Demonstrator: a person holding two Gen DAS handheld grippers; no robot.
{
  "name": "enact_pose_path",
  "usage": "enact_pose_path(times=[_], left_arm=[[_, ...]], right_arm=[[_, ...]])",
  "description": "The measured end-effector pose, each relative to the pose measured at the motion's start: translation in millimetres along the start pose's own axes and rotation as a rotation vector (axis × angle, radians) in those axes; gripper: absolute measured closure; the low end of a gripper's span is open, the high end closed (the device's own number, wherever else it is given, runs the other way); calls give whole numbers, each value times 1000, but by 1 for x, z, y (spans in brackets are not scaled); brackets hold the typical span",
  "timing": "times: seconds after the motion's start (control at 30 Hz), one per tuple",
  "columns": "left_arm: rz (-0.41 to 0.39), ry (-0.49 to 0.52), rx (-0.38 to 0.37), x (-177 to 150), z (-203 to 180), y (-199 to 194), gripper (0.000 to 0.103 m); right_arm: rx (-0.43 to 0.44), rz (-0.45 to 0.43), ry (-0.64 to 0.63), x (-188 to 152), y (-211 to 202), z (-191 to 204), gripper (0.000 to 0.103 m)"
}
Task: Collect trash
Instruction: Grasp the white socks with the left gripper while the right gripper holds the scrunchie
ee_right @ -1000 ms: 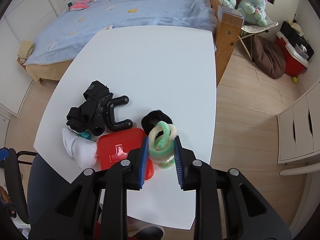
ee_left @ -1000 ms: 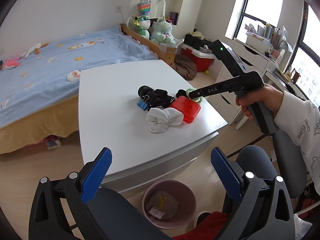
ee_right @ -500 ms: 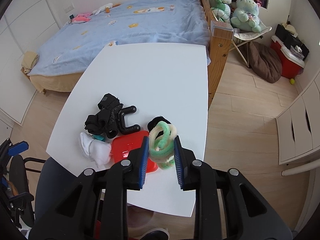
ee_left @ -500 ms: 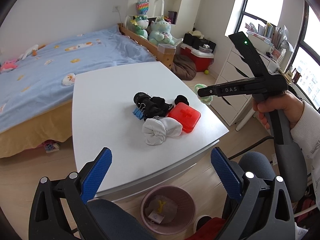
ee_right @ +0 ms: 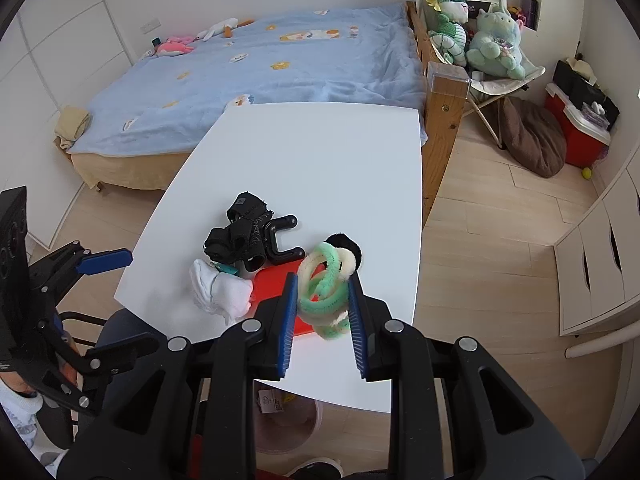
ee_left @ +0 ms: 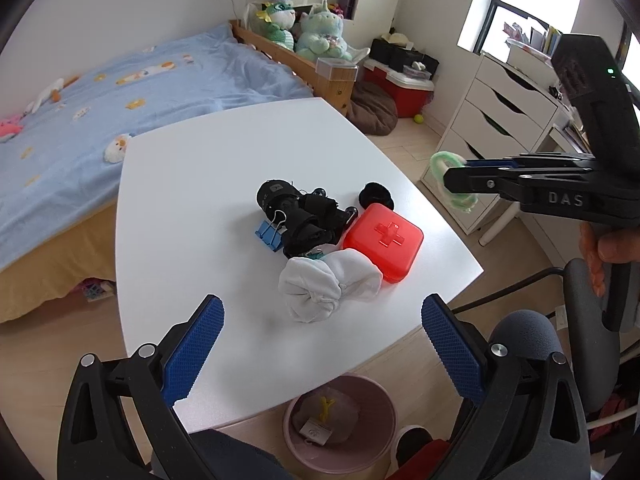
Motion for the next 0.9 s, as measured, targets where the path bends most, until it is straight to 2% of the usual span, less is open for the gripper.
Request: enact_pose_path(times=[0.37, 0.63, 0.67, 0.7, 0.77, 0.8, 0.87, 0.9], left_arm=[[89, -61, -14, 8, 4, 41, 8], [99, -89, 5, 6, 6, 56, 8], [98, -87, 5, 5, 6, 57, 15], [104, -87, 1, 5, 6, 58, 25], [114, -90, -8, 3, 6, 60, 35], [115, -86, -8, 3, 6, 61, 43], [112, -80, -12, 2, 6, 59, 53], [110, -81, -15, 3, 6, 58, 55]], right_arm=[[4, -3, 0, -2, -3, 0, 79], [7, 4, 1, -4, -2, 2, 79], [7, 5, 2, -4, -2, 2, 79], [8, 5, 2, -4, -2, 2, 79], [9, 6, 1, -3, 0, 2, 79], [9, 7, 1, -3, 1, 3, 79], [10, 8, 1, -4, 2, 3, 79], [10, 8, 2, -4, 2, 3, 79]])
Point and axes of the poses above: each gripper's, at about its wrist camera, not at the fingertips, and y roughly the way its jaws point, z to its left, x to its top, the point moved 3 cm from there along y, roughly the way its jaws point, and after that the axes turned 3 degrees about -y, right-handed, at the moved point
